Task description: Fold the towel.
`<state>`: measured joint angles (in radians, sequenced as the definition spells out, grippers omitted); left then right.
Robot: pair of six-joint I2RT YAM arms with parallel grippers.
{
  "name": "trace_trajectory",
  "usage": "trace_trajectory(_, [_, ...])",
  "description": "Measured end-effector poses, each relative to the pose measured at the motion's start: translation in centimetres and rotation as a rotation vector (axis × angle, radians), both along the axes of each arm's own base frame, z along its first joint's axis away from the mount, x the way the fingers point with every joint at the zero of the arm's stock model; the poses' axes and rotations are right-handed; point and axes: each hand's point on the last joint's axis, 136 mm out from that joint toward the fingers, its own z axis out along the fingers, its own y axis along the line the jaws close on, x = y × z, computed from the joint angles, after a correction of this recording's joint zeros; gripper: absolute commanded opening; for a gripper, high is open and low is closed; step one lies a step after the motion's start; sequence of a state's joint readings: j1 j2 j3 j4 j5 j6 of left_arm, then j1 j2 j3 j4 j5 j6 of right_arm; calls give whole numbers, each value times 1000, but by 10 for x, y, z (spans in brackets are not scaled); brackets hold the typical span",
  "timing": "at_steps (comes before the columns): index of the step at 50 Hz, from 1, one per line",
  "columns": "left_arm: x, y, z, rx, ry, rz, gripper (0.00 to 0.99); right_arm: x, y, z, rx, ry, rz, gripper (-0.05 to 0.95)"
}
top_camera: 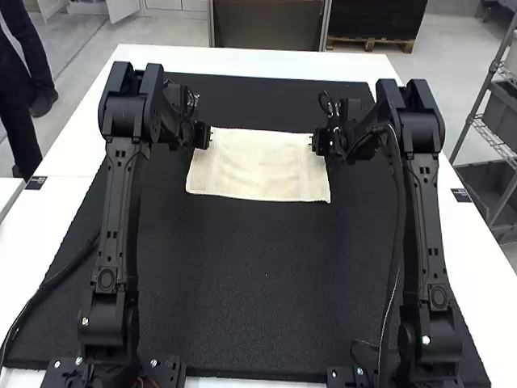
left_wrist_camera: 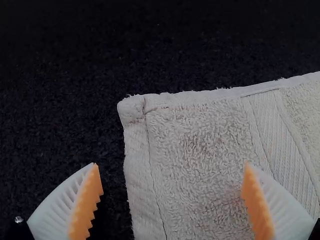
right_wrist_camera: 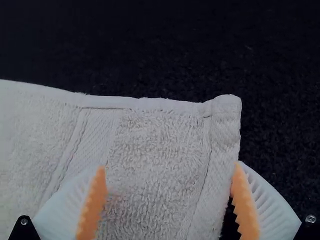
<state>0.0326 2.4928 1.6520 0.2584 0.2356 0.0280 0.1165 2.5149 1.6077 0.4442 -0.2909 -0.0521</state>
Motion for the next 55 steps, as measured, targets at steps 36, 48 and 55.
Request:
trace_trajectory(36, [0, 0, 0, 1, -1, -1, 26, -4, 8, 0, 53, 24, 28, -18])
trace_trajectory(48, [0, 2, 0, 0, -2, 1, 26, -5, 11, 1, 66, 27, 42, -18])
trace_trajectory(55, [0, 5, 1, -5, -4, -1, 26, -6, 12, 1, 73, 29, 48, -18])
